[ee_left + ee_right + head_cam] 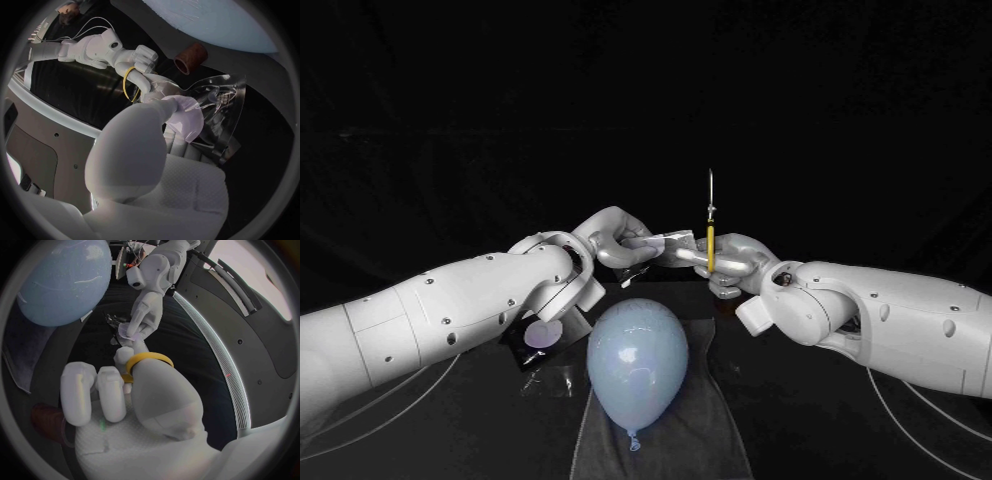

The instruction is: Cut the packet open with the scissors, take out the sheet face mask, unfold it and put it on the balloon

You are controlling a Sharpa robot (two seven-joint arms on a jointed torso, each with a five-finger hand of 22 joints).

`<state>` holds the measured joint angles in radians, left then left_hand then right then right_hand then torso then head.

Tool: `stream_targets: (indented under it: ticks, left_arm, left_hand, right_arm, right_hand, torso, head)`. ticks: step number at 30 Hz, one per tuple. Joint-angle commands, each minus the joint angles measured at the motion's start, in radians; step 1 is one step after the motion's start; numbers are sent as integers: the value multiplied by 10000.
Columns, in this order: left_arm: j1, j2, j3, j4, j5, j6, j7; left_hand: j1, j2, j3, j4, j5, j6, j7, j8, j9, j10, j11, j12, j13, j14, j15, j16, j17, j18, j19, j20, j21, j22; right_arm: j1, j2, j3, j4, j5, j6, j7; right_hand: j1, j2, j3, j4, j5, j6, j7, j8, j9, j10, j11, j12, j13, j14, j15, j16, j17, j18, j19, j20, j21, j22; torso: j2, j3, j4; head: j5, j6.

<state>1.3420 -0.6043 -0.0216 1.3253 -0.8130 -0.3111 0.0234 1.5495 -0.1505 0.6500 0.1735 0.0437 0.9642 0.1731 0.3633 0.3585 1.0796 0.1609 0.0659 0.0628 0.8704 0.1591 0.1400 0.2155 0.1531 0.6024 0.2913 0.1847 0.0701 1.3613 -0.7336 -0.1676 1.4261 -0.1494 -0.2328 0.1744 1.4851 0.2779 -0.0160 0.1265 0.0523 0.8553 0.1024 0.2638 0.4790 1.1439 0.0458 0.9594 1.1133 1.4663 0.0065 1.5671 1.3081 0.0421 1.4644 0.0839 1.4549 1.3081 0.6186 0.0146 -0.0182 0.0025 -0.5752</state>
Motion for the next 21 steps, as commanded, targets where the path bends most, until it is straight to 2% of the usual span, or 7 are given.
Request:
stream_targets:
  ticks: [1,10,16,18,19,20,21]
  left_arm:
    - [24,10,16,52,225,107,165]
    - [25,-36,16,87,562,235,323]
    - [25,-80,16,100,777,253,517]
    - [26,-109,16,99,919,221,579]
    - [26,-123,16,96,988,197,604]
    - [26,-151,15,84,1118,158,655]
    - [27,-170,15,76,1198,130,682]
  left_hand:
    - [-113,18,72,-18,43,-15,72,56,19,-40,34,-59,-17,-22,24,-46,-22,153,-86,5,-31,-12]
    - [-516,-427,-76,-305,40,-643,472,-283,-103,-735,283,-71,-20,-438,212,-371,-148,-126,-712,18,-287,-115]
    - [-1168,-972,-1004,-274,42,-1962,698,-1131,-501,-1873,633,-47,-5,-1775,497,-802,-468,-895,-1651,36,-645,-202]
    - [-1317,-928,-1977,-148,46,-2791,715,-1531,-780,-2275,796,-47,-6,-2315,619,-848,-595,-949,-1785,44,-695,-209]
    - [-748,-233,-4521,279,73,-3401,194,-1817,-1008,-2761,1083,2,10,-3050,824,-863,-762,-950,-2345,54,-904,-267]
    - [-657,-481,-5138,445,64,-3837,172,-1985,-1167,-2886,1111,-35,-2,-3389,847,-911,-843,-978,-2808,69,-1042,-321]
    - [16,-655,-6515,1240,73,-4379,50,-2203,-1355,-3363,1185,-11,1,-3769,912,-896,-928,-981,-2933,-73,-1097,-315]
  right_arm:
    - [10,1,15,5,-101,42,231]
    - [10,-63,15,59,-282,-91,381]
    - [10,-112,17,100,-314,-121,430]
    - [10,-147,19,121,-320,-133,446]
    - [10,-162,20,131,-324,-139,452]
    - [10,-190,23,147,-332,-147,461]
    - [10,-206,25,158,-337,-152,466]
  right_hand:
    - [58,75,590,6,-30,1176,37,130,72,4269,-161,6114,4575,1045,-434,37,2627,-108,464,-110,53,1754]
    - [-278,-99,1024,-194,-34,1313,-17,172,138,4269,-215,6114,4575,1045,-489,37,2627,-110,462,-175,47,1753]
    - [-363,-126,1109,-235,-34,1341,-29,190,166,4269,-227,6114,4575,1045,-498,37,2627,-113,467,-184,55,1760]
    - [-392,-129,1145,-251,-34,1348,-34,196,178,4269,-231,6114,4575,1045,-501,37,2627,-113,469,-188,58,1762]
    - [-407,-134,1160,-259,-34,1350,-35,198,183,4269,-232,6114,4575,1045,-503,37,2627,-112,467,-189,54,1760]
    - [-407,-134,1160,-259,-34,1350,-35,198,183,4269,-232,6114,4575,1045,-503,37,2627,-112,467,-189,54,1760]
    - [-428,-142,1183,-273,-35,1355,-38,203,192,4269,-235,6114,4575,1045,-505,37,2627,-112,467,-191,53,1759]
  torso:
    - [-4,9,-2]
    - [0,8,0]
    - [0,3,1]
    - [2,1,4]
    - [3,5,7]
    - [3,3,7]
    - [1,4,8]
  head:
    - [-14,-1]
    - [-52,9]
    - [-72,7]
    - [-75,9]
    - [-79,15]
    - [-79,17]
    - [-84,19]
